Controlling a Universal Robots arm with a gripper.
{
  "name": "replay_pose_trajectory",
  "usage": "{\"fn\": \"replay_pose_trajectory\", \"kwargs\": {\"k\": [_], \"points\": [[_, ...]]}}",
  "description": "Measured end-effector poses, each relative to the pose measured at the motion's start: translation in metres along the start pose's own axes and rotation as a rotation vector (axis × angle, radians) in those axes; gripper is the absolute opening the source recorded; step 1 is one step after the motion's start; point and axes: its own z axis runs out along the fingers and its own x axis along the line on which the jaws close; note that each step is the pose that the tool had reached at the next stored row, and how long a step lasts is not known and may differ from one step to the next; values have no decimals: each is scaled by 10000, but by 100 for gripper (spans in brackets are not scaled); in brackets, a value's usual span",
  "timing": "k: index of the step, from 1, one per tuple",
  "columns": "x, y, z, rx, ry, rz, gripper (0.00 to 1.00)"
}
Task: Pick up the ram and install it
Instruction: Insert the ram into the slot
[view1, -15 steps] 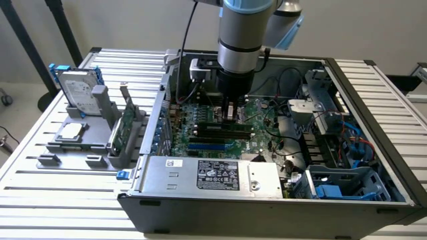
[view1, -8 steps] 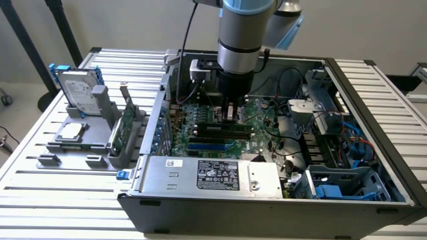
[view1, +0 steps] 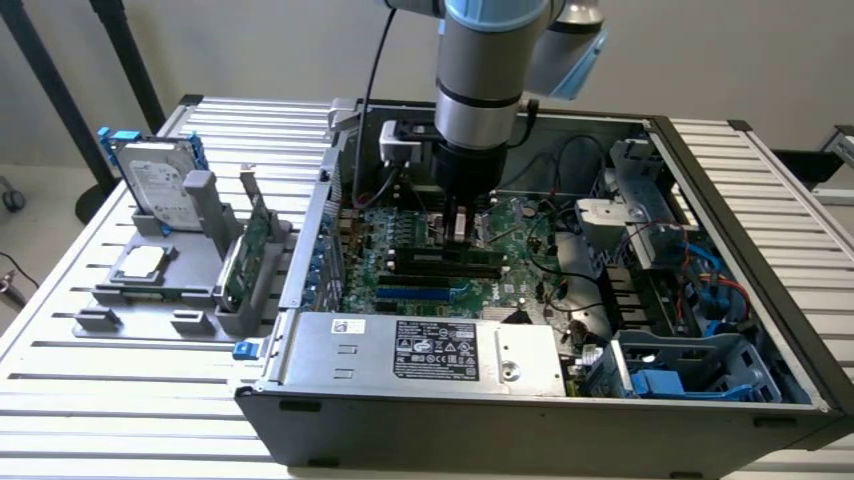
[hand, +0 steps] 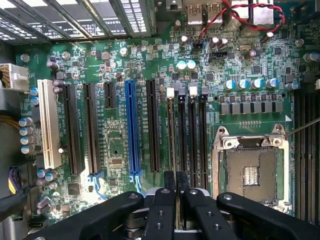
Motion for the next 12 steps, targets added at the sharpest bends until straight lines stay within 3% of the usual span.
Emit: {"fn": "replay_pose_trajectory", "kwargs": {"k": [12], "points": [[-7, 0, 23, 4, 16, 45, 13]]}}
